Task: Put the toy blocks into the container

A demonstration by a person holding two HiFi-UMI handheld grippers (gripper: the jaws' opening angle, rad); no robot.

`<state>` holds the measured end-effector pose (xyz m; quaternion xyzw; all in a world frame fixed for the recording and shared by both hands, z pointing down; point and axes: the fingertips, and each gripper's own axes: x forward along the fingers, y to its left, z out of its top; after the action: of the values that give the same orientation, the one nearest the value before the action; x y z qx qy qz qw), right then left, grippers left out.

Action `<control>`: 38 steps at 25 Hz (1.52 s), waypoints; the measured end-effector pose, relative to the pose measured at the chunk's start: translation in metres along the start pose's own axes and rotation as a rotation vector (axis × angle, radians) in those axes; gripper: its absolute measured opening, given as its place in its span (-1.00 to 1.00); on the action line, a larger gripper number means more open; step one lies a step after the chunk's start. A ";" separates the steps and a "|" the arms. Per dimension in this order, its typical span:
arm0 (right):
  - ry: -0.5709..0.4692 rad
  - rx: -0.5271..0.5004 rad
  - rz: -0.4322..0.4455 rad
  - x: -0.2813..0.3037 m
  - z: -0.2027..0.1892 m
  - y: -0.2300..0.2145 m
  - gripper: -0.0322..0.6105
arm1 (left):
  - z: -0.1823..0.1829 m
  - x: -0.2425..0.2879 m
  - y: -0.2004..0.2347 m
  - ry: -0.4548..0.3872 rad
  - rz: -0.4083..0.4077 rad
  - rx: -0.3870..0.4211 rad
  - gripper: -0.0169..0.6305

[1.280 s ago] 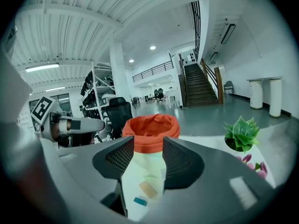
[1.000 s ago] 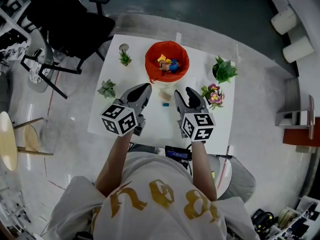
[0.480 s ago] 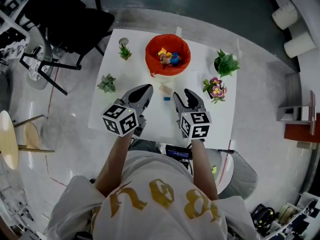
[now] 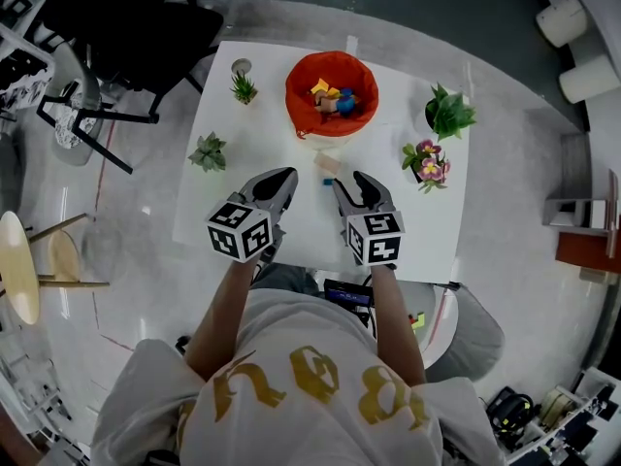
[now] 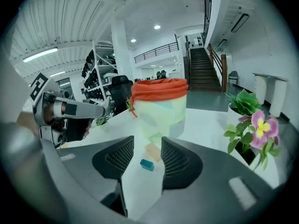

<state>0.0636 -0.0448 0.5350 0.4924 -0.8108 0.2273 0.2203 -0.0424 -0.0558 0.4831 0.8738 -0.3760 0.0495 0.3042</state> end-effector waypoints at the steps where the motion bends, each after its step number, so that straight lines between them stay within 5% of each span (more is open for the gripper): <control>1: 0.011 -0.003 0.004 0.002 -0.003 0.001 -0.26 | -0.003 0.001 0.002 0.008 0.004 0.001 -0.95; 7: 0.081 -0.029 0.023 0.015 -0.021 0.003 -0.26 | -0.023 0.007 0.010 0.082 0.021 0.076 -0.95; 38: 0.297 -0.021 0.046 0.060 -0.077 0.008 -0.27 | -0.055 0.038 0.055 0.171 0.031 0.003 -0.95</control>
<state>0.0415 -0.0380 0.6306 0.4324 -0.7825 0.2940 0.3380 -0.0456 -0.0780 0.5669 0.8611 -0.3620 0.1291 0.3330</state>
